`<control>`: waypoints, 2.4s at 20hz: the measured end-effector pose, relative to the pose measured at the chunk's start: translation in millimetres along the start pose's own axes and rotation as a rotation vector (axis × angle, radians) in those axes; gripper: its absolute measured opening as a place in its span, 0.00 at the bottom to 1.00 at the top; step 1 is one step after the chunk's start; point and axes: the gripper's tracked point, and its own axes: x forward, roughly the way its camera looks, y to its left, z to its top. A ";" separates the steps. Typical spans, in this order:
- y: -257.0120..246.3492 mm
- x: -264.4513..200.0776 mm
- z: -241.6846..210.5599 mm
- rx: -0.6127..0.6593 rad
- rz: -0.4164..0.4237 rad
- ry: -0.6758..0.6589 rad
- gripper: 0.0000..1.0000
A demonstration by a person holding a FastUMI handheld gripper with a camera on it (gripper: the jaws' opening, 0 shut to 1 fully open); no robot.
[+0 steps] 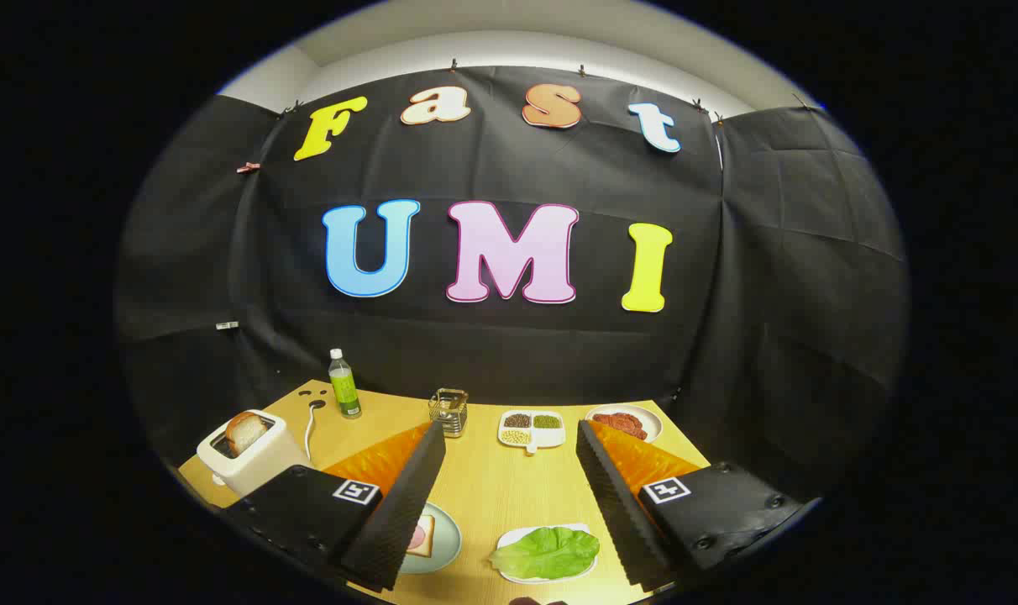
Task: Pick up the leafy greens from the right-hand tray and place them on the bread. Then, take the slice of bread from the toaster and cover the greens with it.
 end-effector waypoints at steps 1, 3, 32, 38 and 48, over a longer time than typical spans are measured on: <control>0.0 -2.8 -1.1 0.003 -0.003 0.002 0.97; -1.4 -2.8 -2.7 0.009 -0.015 0.011 0.98; -40.6 19.2 -123.0 0.048 -0.026 0.305 0.98; -46.9 36.0 -190.5 0.052 0.008 0.448 0.98; -64.2 47.9 -302.3 0.060 0.046 0.666 0.99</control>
